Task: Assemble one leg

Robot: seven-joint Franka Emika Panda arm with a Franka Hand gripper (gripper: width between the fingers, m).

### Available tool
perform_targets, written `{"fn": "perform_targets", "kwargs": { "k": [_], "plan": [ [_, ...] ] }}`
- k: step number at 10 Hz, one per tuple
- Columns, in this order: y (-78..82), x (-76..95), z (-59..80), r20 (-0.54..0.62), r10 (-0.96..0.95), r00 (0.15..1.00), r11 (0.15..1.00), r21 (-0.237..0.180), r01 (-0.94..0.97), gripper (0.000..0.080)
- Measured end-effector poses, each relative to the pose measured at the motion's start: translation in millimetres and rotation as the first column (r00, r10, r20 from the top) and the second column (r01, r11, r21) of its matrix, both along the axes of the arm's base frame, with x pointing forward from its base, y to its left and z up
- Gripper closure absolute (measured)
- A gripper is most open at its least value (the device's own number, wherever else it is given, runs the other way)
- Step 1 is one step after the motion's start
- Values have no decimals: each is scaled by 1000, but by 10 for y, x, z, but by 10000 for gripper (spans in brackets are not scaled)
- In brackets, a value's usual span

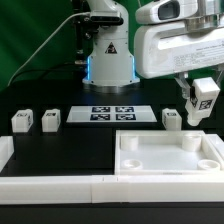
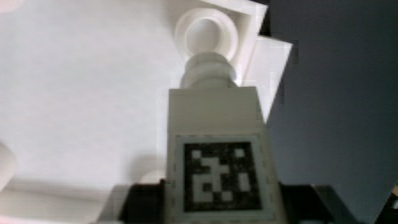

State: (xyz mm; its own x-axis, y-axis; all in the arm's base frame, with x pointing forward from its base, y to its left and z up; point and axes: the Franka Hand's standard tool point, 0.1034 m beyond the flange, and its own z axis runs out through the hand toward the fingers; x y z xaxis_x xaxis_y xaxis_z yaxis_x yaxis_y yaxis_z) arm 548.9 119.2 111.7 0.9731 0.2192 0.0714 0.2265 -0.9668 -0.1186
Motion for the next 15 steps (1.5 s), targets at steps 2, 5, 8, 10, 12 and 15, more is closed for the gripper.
{"fn": "perform_targets", "kwargs": {
  "k": [2,5,8,10,12,15],
  "plan": [
    [-5,25,1,21,-1,1000,1000,1,1,508],
    [-31,76,-2,80,-11,997,1000,4,10,508],
    [-198,306,50,302,-67,951,998,20,64,508],
    [-193,470,101,304,-72,950,997,28,67,508],
    [-182,571,94,325,-73,943,997,32,67,508],
    [-261,622,72,464,-66,883,998,19,65,508]
  ]
}}
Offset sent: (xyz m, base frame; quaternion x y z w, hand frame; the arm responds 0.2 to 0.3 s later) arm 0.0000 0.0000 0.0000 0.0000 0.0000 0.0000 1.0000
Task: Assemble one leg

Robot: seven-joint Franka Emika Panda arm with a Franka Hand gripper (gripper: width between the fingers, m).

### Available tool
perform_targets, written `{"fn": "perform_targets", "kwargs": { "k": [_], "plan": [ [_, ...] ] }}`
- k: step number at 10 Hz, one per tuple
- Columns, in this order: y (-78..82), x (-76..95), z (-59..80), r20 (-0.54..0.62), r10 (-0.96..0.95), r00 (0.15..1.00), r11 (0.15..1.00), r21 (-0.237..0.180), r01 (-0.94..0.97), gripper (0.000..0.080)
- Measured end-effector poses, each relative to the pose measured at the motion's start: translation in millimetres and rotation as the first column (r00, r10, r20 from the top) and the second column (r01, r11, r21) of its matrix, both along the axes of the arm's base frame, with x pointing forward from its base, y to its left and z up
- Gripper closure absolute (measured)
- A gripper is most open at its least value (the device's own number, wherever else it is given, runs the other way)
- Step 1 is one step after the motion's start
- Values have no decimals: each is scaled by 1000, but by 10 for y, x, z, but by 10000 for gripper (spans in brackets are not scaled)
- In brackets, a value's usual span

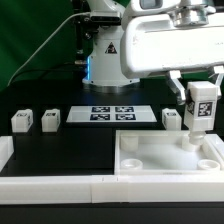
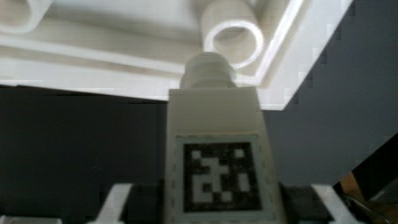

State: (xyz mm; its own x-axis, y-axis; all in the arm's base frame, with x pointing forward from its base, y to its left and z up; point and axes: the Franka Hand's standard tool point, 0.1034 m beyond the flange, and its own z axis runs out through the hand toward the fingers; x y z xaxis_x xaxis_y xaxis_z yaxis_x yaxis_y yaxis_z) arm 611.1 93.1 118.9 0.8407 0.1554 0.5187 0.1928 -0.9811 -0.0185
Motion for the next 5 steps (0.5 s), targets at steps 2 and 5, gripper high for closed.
{"fn": "perform_targets", "kwargs": {
  "k": [2,5],
  "plan": [
    [22,-21,-32,-34,6,999,1000,2,-6,508],
    [89,-83,-110,-42,14,999,1000,2,-14,508]
  ]
}}
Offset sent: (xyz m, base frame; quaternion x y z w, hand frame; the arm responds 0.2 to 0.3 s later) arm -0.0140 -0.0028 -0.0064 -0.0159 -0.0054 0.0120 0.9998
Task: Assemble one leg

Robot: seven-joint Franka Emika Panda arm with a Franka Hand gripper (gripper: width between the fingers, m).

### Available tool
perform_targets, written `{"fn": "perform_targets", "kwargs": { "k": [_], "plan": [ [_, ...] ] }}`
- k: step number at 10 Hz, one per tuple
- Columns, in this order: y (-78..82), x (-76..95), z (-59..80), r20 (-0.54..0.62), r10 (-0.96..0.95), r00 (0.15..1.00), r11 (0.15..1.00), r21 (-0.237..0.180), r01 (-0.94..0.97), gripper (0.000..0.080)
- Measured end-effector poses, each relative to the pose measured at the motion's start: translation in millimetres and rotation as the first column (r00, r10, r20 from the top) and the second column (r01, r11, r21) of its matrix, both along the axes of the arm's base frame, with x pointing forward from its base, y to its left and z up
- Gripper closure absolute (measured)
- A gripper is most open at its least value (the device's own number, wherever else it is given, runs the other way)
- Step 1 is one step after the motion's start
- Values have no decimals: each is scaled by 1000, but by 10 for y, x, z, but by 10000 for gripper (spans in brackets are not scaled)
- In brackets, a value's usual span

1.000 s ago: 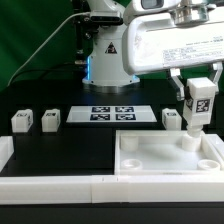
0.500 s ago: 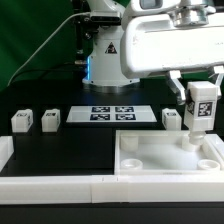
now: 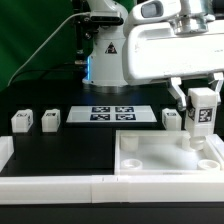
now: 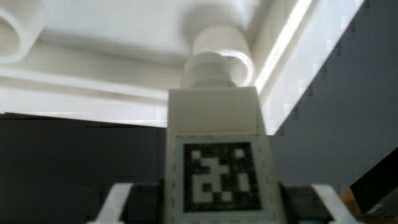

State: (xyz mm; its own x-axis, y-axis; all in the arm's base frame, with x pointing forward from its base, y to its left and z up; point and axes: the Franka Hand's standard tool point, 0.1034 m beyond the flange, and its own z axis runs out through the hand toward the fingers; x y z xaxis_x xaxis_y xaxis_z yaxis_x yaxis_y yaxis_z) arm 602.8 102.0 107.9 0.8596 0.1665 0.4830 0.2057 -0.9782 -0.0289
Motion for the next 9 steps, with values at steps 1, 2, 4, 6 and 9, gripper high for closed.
{"fn": "perform_targets", "kwargs": {
  "k": [1,2,4,6,9],
  "plan": [
    [45,-6,-35,-4,7,1000,1000,1,-7,508],
    [78,-5,-57,-6,11,1000,1000,1,-11,508],
    [120,21,-96,-8,16,1000,1000,3,-16,508],
    [126,95,-100,-4,16,1000,1000,6,-16,508],
    [70,120,-119,-5,8,1000,1000,5,-8,508]
  ]
}}
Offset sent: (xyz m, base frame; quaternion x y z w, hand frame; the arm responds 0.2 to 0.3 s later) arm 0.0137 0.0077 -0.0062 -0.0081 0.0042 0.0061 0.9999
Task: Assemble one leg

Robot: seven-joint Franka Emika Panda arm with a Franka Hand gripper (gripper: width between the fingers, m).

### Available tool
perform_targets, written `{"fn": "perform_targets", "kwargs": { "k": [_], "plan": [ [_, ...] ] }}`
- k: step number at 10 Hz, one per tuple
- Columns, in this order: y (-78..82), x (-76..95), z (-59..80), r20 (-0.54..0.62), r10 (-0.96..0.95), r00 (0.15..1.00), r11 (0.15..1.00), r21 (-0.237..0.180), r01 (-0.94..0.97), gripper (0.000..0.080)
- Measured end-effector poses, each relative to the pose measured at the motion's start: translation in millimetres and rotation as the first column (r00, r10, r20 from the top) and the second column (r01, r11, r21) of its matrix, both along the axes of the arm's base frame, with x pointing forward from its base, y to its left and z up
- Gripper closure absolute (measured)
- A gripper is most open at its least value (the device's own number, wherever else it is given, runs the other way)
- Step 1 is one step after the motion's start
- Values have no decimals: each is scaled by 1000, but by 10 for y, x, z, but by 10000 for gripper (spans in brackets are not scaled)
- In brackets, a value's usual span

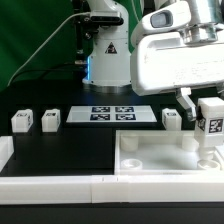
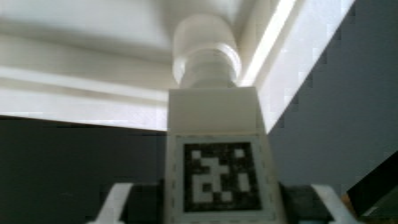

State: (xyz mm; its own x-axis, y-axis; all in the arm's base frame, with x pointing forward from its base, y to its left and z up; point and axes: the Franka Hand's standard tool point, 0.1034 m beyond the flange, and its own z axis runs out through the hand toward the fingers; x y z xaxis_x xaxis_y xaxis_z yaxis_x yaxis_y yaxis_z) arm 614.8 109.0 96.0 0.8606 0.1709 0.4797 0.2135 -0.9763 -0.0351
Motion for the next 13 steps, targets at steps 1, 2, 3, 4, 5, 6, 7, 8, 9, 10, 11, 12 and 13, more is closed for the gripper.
{"fn": "perform_targets", "kwargs": {
  "k": [1,2,3,4,5,6,7,8,9,10,11,12,13],
  "plan": [
    [10,-5,-32,0,0,1000,1000,0,0,508],
    [33,-7,-60,6,2,1000,1000,0,-2,508],
    [47,-4,-62,8,4,1000,1000,1,-4,508],
    [53,0,-64,8,5,1000,1000,1,-5,508],
    [52,15,-66,9,4,1000,1000,1,-4,508],
    [48,30,-71,11,3,1000,1000,2,-3,508],
    [38,35,-71,15,1,1000,1000,2,-1,508],
    [32,34,-90,17,-1,1000,1000,1,1,508],
    [37,19,-124,12,0,1000,1000,1,0,508],
    [48,12,-141,10,2,1000,1000,1,-2,508],
    [59,4,-155,8,4,1000,1000,1,-4,508],
    [68,-9,-180,4,5,1000,1000,1,-5,508],
    [73,-21,-208,0,6,1000,1000,1,-6,508]
  ]
}}
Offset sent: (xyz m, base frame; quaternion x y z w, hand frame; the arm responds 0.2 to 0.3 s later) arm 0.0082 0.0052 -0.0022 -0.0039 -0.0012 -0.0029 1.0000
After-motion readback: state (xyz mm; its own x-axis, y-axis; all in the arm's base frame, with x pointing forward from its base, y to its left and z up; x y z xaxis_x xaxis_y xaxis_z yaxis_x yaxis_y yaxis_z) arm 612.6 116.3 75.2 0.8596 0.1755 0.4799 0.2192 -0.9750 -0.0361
